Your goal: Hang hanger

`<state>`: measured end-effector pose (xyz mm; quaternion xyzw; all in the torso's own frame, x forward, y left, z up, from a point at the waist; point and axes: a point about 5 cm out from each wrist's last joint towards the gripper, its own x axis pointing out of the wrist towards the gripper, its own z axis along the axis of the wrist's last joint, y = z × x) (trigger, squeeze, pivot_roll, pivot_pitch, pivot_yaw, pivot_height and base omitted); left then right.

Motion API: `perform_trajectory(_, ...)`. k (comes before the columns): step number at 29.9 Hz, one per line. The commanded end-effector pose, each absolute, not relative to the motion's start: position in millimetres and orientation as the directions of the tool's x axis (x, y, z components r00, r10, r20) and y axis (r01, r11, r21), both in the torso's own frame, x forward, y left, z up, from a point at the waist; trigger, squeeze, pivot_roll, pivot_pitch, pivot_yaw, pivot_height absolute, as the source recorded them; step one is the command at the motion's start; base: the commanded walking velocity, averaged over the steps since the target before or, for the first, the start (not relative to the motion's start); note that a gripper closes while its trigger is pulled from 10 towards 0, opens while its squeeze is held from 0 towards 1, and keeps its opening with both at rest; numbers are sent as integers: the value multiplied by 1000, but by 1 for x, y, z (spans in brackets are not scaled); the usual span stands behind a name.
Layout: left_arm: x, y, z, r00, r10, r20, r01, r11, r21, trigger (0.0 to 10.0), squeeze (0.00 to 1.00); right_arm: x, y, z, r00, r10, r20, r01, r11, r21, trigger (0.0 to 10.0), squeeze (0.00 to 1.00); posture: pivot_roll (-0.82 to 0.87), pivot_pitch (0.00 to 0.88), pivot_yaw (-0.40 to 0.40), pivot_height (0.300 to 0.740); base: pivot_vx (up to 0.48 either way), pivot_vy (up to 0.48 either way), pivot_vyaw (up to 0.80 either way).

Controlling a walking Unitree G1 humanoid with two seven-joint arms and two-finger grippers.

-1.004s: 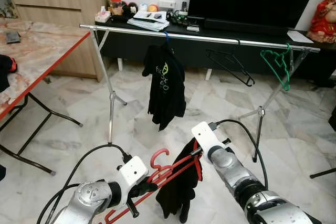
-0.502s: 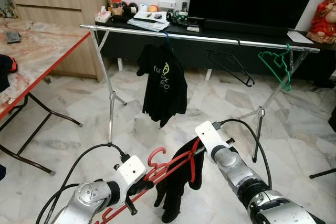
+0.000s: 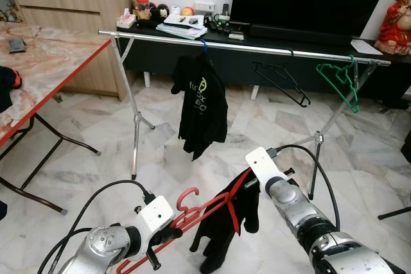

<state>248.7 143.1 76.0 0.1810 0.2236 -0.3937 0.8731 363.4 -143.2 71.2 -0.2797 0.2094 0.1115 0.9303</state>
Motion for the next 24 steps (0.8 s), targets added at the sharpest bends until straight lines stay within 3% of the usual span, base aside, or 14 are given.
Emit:
perform_trajectory(1, 254, 141, 82, 608, -613, -504, 764, 626, 159, 10000, 0, 369, -144, 80, 894, 94, -439, -317, 825, -469, 10000, 0, 157, 0, -117, 740, 0, 0, 0)
perform_trajectory(7, 258, 133, 87, 645, -616, -453, 740, 651, 169, 10000, 0, 368, -132, 78, 880, 127, -459, -320, 871, -372, 10000, 0, 158, 0, -120, 740, 0, 0, 0)
perform_trajectory(13, 254, 123, 85, 600, -651, -465, 776, 615, 140, 10000, 0, 367, -125, 76, 869, 133, -476, -288, 920, -268, 10000, 0, 161, 0, -123, 740, 0, 0, 0)
perform_trajectory(24, 259, 114, 79, 628, -620, -470, 753, 636, 168, 10000, 0, 371, -110, 85, 876, 153, -458, -205, 977, -66, 10000, 0, 159, 0, -123, 740, 0, 0, 0)
